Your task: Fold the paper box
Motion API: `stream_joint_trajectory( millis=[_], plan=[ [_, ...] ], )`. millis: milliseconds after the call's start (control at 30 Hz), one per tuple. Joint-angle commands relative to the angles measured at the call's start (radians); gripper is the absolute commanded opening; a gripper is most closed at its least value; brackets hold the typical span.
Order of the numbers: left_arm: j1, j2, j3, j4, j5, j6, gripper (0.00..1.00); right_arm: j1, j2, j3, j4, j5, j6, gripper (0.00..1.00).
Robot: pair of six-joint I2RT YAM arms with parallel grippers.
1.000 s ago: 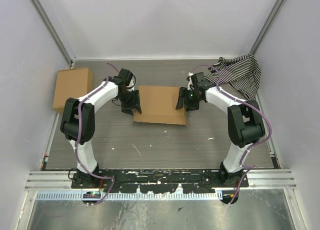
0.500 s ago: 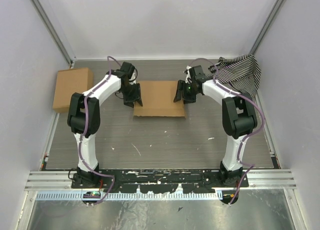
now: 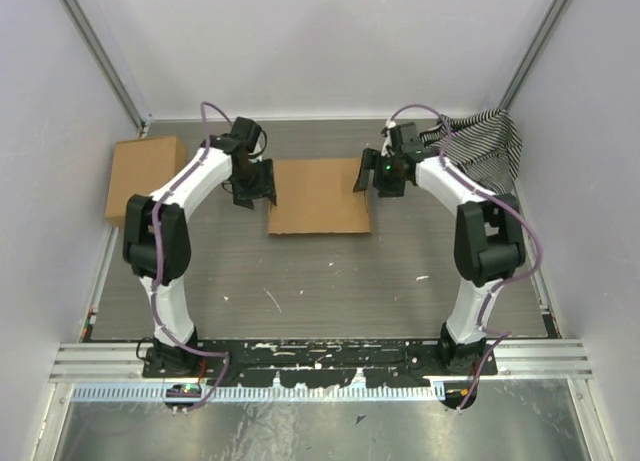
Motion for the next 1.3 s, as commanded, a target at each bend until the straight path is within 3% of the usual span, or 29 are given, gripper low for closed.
stream_joint_trajectory(
  millis=[0, 133, 267, 767, 1267],
  plan=[
    [0.013, -0.223, -0.169, 0.058, 0.04, -0.015, 0.68, -0.007, -0.182, -0.104, 0.036, -0.082, -0.027, 0.79],
    [0.009, -0.341, -0.394, 0.241, 0.139, -0.071, 0.64, 0.013, -0.279, -0.292, 0.102, -0.125, -0.032, 0.76],
    [-0.009, -0.372, -0.484, 0.298, 0.15, -0.084, 0.63, 0.032, -0.334, -0.403, 0.158, -0.131, -0.033, 0.74],
    [-0.046, -0.321, -0.48, 0.365, 0.115, -0.096, 0.61, 0.051, -0.363, -0.428, 0.187, -0.039, -0.03, 0.7],
    [-0.055, -0.285, -0.47, 0.357, 0.15, -0.092, 0.57, 0.072, -0.322, -0.42, 0.205, -0.11, -0.007, 0.63]
  ],
)
